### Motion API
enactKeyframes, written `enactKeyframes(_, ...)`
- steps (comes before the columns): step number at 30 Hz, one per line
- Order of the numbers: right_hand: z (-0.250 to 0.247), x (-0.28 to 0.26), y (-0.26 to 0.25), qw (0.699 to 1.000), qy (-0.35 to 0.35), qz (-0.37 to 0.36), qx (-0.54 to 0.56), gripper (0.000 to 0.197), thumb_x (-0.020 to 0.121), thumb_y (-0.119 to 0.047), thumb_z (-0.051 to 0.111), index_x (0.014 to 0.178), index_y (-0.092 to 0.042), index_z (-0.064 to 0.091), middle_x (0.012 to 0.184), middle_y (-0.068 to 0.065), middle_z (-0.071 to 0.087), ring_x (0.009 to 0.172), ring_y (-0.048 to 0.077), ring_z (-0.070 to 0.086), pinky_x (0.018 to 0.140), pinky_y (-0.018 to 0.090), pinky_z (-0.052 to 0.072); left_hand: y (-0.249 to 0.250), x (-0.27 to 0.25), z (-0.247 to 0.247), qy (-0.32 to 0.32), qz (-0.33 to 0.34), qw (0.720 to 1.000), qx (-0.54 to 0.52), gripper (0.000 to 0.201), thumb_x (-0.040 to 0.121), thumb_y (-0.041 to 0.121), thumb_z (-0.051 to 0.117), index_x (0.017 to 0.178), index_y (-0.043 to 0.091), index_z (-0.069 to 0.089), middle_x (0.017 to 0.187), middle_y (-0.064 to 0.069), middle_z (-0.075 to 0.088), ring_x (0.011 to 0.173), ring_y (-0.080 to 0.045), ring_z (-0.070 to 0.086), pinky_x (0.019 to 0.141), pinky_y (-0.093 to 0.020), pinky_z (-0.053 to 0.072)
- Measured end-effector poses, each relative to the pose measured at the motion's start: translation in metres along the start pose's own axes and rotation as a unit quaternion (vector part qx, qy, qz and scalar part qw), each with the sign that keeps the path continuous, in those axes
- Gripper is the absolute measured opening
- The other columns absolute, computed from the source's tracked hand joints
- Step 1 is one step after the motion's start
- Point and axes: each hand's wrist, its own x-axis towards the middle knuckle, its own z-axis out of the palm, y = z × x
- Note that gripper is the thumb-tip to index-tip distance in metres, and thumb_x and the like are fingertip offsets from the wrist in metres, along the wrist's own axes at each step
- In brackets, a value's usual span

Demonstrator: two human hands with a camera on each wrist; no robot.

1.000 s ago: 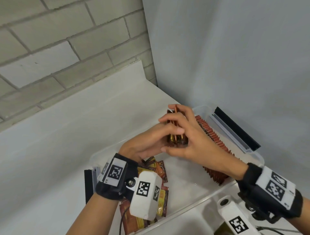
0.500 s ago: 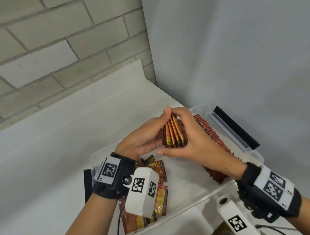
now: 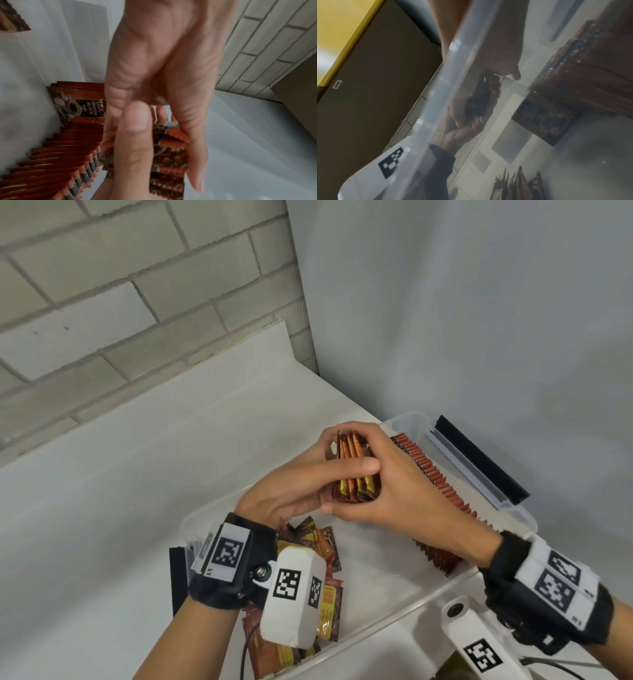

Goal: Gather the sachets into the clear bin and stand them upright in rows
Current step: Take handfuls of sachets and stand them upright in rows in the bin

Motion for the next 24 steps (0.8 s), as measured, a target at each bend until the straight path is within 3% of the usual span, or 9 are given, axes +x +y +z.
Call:
enactKeyframes(6, 0.0, 0.0, 0.002, 1.0, 0.018, 0.004, -0.024, 0.07, 0.068, -0.027, 0.082, 0.127, -0.022, 0.043, 0.11, -0.007, 0.055, 0.103, 0.01, 0.056, 0.089, 0.04, 0.049, 0.0, -0.001, 0.0, -0.016, -0.009, 1.0, 0.016, 0.11, 0.046, 0.035, 0.095, 0.136, 0.01, 0.037, 0.11, -0.015, 0.059, 0.096, -0.022, 0.068, 0.072, -0.03, 0.057)
enactKeyframes(8, 0.0, 0.001, 0.005, 0.998, 0.039, 0.013, -0.046, 0.069, 0.07, -0.025, 0.081, 0.127, -0.024, 0.042, 0.113, -0.007, 0.052, 0.105, 0.011, 0.052, 0.09, 0.041, 0.047, 0.0, -0.001, 0.002, -0.006, -0.021, 0.999, 0.036, 0.081, 0.062, 0.03, 0.088, 0.128, 0.009, 0.046, 0.105, -0.01, 0.064, 0.096, -0.019, 0.068, 0.078, -0.031, 0.057)
enactKeyframes(10, 0.001, 0.002, 0.006, 0.996, 0.048, 0.01, -0.07, 0.072, 0.07, -0.026, 0.082, 0.13, -0.024, 0.042, 0.117, -0.008, 0.048, 0.11, 0.011, 0.046, 0.095, 0.043, 0.043, 0.002, -0.002, 0.005, -0.008, -0.019, 0.999, 0.049, 0.033, 0.077, 0.019, 0.069, 0.107, 0.011, 0.059, 0.09, -0.003, 0.069, 0.086, -0.013, 0.068, 0.075, -0.026, 0.055)
enactKeyframes(12, 0.002, 0.002, 0.007, 0.995, 0.052, -0.002, -0.091, 0.081, 0.068, -0.037, 0.084, 0.135, -0.024, 0.04, 0.121, -0.011, 0.044, 0.117, 0.009, 0.037, 0.101, 0.044, 0.038, 0.003, -0.003, 0.006, 0.001, -0.01, 0.999, 0.043, 0.016, 0.079, 0.009, 0.06, 0.094, 0.012, 0.065, 0.083, -0.002, 0.07, 0.08, -0.012, 0.068, 0.071, -0.024, 0.054)
enactKeyframes(15, -0.001, 0.003, 0.003, 0.996, 0.064, 0.033, -0.045, 0.097, 0.061, -0.062, 0.079, 0.139, -0.035, 0.029, 0.122, -0.032, 0.03, 0.124, 0.004, 0.03, 0.108, 0.03, 0.034, 0.006, -0.004, 0.005, 0.028, 0.022, 0.999, 0.001, 0.019, 0.083, 0.002, 0.056, 0.096, 0.011, 0.067, 0.089, -0.007, 0.072, 0.084, -0.017, 0.069, 0.074, -0.027, 0.057)
enactKeyframes(17, -0.004, 0.003, 0.002, 0.993, 0.092, 0.065, 0.029, 0.09, 0.067, -0.071, 0.068, 0.139, -0.037, 0.026, 0.123, -0.037, 0.028, 0.125, -0.001, 0.037, 0.103, 0.02, 0.039, 0.007, -0.004, 0.004, 0.031, 0.046, 0.998, -0.043, 0.027, 0.08, 0.005, 0.057, 0.106, 0.009, 0.065, 0.097, -0.01, 0.073, 0.091, -0.022, 0.07, 0.078, -0.033, 0.058)
enactKeyframes(19, -0.007, 0.004, 0.005, 0.984, 0.127, 0.082, 0.098, 0.077, 0.081, -0.066, 0.056, 0.144, -0.029, 0.029, 0.129, -0.022, 0.042, 0.119, -0.004, 0.046, 0.096, 0.02, 0.046, 0.009, -0.005, 0.003, 0.02, 0.065, 0.994, -0.082, 0.039, 0.08, 0.006, 0.054, 0.118, 0.01, 0.06, 0.107, -0.013, 0.071, 0.098, -0.026, 0.069, 0.079, -0.04, 0.058)
enactKeyframes(21, -0.008, 0.007, 0.007, 0.974, 0.15, 0.089, 0.147, 0.062, 0.088, -0.05, 0.052, 0.143, -0.024, 0.036, 0.119, -0.009, 0.055, 0.108, 0.0, 0.056, 0.087, 0.022, 0.05, 0.01, -0.005, 0.001, 0.014, 0.077, 0.992, -0.099, 0.05, 0.082, 0.004, 0.054, 0.131, 0.016, 0.054, 0.12, -0.014, 0.065, 0.103, -0.03, 0.066, 0.078, -0.042, 0.058)
enactKeyframes(24, -0.011, 0.009, 0.006, 0.963, 0.162, 0.08, 0.2, 0.044, 0.094, -0.026, 0.054, 0.137, -0.019, 0.047, 0.106, 0.003, 0.061, 0.094, 0.002, 0.063, 0.078, 0.018, 0.052, 0.009, -0.003, -0.001, 0.031, 0.094, 0.99, -0.105, 0.047, 0.087, 0.008, 0.06, 0.13, 0.026, 0.054, 0.126, -0.013, 0.062, 0.104, -0.032, 0.066, 0.073, -0.041, 0.059)
